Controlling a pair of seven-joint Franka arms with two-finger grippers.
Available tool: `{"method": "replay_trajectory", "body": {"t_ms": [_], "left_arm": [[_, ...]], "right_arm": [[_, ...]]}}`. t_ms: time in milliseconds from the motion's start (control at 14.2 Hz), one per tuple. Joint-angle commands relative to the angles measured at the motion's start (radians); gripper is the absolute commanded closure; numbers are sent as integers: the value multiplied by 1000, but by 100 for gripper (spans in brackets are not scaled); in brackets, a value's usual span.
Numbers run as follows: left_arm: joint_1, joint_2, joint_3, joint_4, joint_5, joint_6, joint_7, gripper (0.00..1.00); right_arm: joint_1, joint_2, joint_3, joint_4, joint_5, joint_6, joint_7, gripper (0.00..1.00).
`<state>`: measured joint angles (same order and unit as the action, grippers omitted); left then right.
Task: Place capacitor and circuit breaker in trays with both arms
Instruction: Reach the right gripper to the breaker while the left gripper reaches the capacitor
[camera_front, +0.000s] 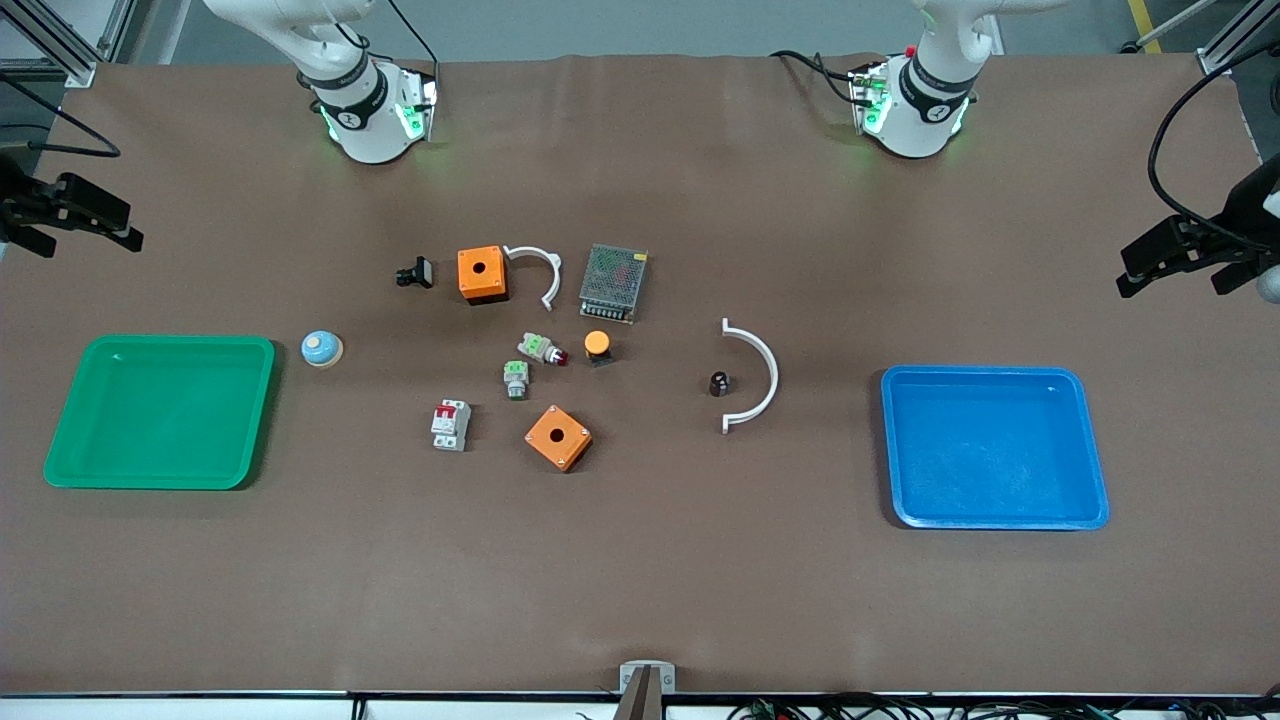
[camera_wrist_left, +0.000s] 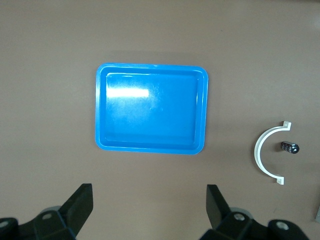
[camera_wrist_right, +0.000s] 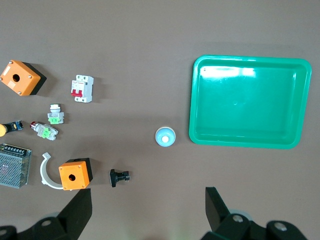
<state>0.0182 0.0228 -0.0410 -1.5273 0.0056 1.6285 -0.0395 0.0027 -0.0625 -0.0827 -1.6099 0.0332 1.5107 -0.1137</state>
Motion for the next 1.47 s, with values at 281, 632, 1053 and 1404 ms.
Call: {"method": "replay_trajectory", "body": {"t_ms": [281, 632, 1053, 1404], "left_arm": [[-1, 12, 3, 22, -15, -15, 0, 0], [-49, 69, -10, 9, -31, -33, -2, 0], [-211, 202, -11, 12, -136, -23, -201, 0], [-362, 331, -8, 10, -119, 94, -482, 0]], "right_arm": [[3, -17, -3, -8, -26, -9, 9, 0], [2, 86, -2, 16, -19, -12, 11, 0], [-23, 260, -6, 45, -10, 45, 5, 0], [103, 260, -2, -94, 74, 245, 161, 0]]}}
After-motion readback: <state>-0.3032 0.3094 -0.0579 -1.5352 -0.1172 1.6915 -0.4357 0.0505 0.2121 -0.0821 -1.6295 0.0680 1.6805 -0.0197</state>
